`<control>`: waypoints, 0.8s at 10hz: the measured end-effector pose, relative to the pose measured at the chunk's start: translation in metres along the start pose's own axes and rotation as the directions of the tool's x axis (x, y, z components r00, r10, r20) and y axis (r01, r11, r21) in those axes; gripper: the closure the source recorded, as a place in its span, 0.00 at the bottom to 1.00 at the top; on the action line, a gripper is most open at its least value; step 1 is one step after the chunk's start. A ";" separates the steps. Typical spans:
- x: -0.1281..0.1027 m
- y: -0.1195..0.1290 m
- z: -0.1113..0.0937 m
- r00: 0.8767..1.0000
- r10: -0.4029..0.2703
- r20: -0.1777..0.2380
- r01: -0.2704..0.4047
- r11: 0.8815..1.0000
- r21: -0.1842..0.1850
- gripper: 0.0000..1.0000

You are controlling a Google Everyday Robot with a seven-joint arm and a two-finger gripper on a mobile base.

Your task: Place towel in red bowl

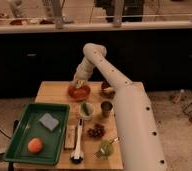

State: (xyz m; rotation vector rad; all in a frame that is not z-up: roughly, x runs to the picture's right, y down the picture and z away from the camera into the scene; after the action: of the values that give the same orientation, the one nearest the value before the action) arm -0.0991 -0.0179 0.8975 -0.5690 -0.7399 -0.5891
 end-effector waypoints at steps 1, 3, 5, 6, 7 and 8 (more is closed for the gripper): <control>0.000 0.002 0.003 1.000 -0.026 -0.018 0.025 0.999 -0.023 1.00; 0.001 0.005 0.006 0.995 -0.079 -0.059 0.076 0.996 -0.051 1.00; 0.003 0.007 0.006 0.983 -0.155 -0.096 0.150 0.987 -0.065 1.00; 0.004 0.008 0.007 0.977 -0.183 -0.105 0.177 0.982 -0.068 1.00; 0.004 0.009 0.007 0.975 -0.194 -0.108 0.188 0.980 -0.070 1.00; 0.005 0.008 0.007 0.972 -0.211 -0.107 0.204 0.976 -0.071 1.00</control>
State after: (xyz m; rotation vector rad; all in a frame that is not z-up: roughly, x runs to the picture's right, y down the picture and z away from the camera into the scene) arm -0.0939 -0.0092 0.9034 -0.5116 -0.6798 -0.8338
